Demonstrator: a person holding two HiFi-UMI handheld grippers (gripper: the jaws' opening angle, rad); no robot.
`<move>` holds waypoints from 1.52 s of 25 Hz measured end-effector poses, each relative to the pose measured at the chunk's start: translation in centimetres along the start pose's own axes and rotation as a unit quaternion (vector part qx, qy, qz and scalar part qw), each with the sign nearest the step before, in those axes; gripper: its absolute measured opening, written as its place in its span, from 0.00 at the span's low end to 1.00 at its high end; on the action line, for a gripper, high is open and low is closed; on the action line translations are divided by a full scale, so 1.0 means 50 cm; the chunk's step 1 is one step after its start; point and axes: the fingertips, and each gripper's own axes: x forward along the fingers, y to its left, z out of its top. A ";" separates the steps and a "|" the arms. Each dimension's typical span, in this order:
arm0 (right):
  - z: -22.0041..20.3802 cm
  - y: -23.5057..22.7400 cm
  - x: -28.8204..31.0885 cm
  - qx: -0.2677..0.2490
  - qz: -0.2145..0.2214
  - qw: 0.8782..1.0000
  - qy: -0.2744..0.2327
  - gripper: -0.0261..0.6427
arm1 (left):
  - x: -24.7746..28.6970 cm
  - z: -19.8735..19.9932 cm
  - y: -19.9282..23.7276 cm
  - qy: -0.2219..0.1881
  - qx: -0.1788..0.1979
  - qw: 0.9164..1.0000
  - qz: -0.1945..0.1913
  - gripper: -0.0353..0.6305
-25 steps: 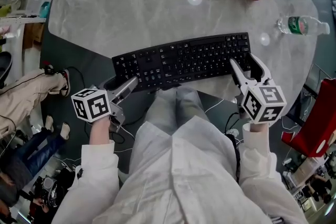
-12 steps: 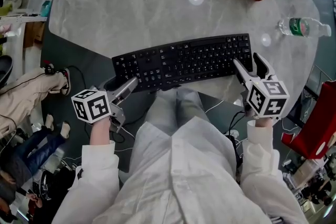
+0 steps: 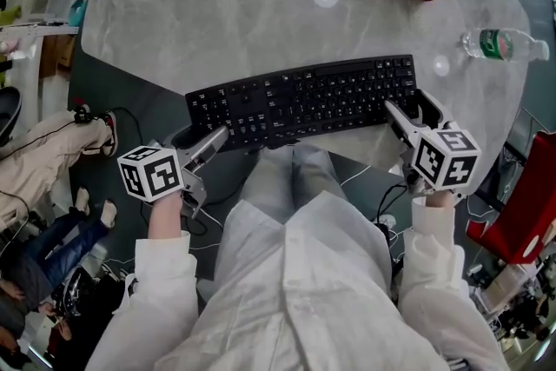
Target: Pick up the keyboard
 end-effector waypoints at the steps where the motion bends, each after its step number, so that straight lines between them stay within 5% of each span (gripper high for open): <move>1: -0.001 -0.001 0.001 0.004 0.002 1.000 0.001 0.53 | 0.000 0.001 0.000 0.000 0.002 1.000 0.000 0.46; 38: 0.005 -0.005 -0.037 0.024 0.059 0.997 -0.037 0.44 | -0.019 0.040 -0.025 -0.043 0.043 0.998 0.013 0.47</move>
